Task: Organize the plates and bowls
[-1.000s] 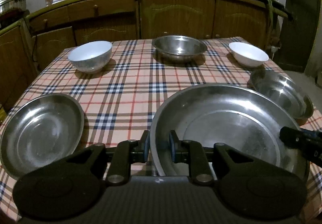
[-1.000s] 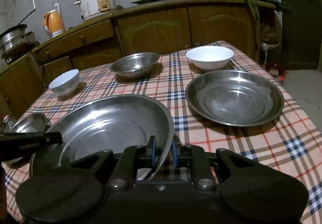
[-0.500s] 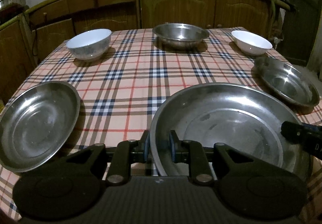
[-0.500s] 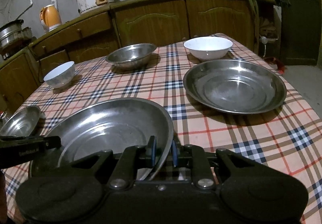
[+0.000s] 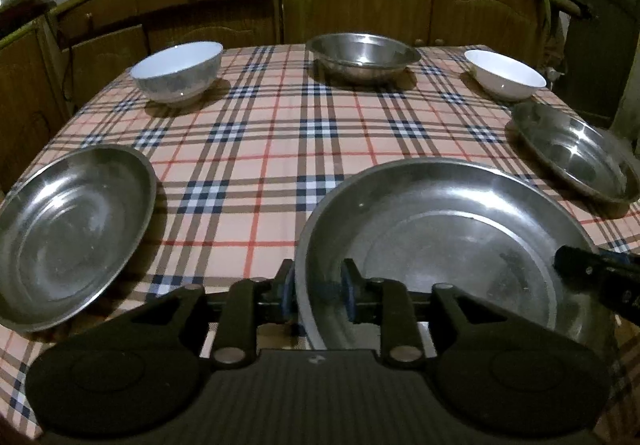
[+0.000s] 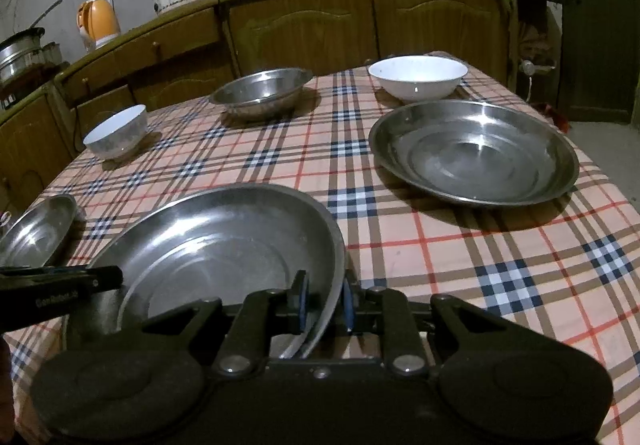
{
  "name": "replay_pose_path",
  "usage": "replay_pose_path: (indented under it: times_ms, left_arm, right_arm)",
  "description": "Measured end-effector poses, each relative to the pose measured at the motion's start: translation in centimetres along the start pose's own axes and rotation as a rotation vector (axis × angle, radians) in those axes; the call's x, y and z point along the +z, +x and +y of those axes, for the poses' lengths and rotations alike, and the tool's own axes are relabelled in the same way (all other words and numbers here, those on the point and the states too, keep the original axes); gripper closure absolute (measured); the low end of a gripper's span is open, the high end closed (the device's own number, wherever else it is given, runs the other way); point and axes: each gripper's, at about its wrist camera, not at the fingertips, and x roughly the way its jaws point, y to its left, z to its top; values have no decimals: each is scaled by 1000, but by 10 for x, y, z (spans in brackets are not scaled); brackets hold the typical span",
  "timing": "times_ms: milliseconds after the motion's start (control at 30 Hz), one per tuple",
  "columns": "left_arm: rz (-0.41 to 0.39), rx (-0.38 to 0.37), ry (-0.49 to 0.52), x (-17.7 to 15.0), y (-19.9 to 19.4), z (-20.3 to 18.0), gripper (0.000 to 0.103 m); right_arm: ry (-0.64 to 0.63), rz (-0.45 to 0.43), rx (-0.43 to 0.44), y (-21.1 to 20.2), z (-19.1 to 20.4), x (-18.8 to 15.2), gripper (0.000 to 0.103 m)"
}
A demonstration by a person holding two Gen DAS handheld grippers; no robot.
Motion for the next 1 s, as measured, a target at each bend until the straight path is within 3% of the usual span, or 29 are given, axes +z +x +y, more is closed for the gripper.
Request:
replay_pose_path:
  times_ms: [133, 333, 400, 533, 733, 1000]
  left_arm:
    - [-13, 11, 6, 1, -3, 0, 65]
    - [-33, 32, -34, 5, -11, 11, 38]
    - [-39, 27, -37, 7, -16, 16, 24]
    - [-51, 48, -25, 10, -25, 23, 19]
    - [-61, 78, -48, 13, -38, 41, 9]
    - [-77, 111, -82, 14, -53, 64, 8]
  right_arm:
    - [-5, -14, -24, -2, 1, 0, 73]
    - [18, -54, -75, -12, -4, 7, 63]
    - [26, -63, -67, -15, -4, 10, 61]
    - [22, -89, -25, -24, 5, 15, 43]
    - [-21, -90, 48, -29, 33, 20, 33]
    - [-83, -64, 112, -29, 73, 20, 32]
